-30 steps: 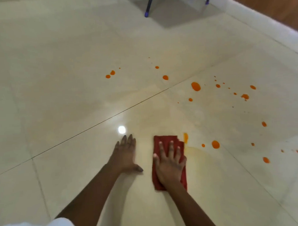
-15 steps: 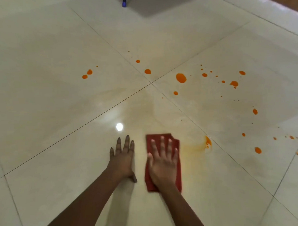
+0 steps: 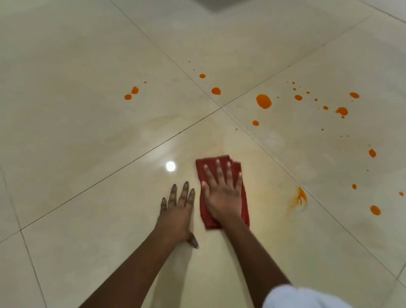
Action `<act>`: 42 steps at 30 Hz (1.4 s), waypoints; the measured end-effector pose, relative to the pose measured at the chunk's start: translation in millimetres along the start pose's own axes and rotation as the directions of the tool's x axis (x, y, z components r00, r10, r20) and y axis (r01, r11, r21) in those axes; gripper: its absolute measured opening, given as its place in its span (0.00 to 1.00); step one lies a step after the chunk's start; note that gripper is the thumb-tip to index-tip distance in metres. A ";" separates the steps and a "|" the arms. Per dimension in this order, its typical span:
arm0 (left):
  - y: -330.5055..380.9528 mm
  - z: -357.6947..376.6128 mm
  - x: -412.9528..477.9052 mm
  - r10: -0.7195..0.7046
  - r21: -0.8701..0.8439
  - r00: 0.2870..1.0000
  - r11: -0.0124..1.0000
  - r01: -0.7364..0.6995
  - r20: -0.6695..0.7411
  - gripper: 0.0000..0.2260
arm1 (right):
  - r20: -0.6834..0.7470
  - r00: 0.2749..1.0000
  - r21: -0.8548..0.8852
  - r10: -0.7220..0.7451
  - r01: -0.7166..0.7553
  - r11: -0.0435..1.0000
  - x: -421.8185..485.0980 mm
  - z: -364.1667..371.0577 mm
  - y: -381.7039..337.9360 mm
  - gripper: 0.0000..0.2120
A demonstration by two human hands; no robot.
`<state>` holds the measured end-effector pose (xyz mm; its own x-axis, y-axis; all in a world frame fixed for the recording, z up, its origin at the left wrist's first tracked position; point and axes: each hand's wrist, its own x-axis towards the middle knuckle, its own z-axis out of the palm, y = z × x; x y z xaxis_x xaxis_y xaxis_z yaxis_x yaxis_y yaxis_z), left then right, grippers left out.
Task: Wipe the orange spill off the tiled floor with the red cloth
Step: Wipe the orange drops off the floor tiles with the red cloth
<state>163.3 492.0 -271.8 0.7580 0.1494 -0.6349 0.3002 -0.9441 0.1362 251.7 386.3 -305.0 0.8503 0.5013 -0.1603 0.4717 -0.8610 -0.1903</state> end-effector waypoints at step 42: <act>102.2 -27.6 44.1 0.036 0.119 0.998 0.992 -0.041 0.048 0.59 | 0.199 0.971 0.050 0.132 -0.145 0.988 -37.8 -42.4 147.5 0.25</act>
<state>243.3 410.1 -264.9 0.7394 0.1011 -0.6656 0.1974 -0.9778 0.0707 299.0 236.7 -285.9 0.8415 0.3901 -0.3738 0.3315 -0.9191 -0.2129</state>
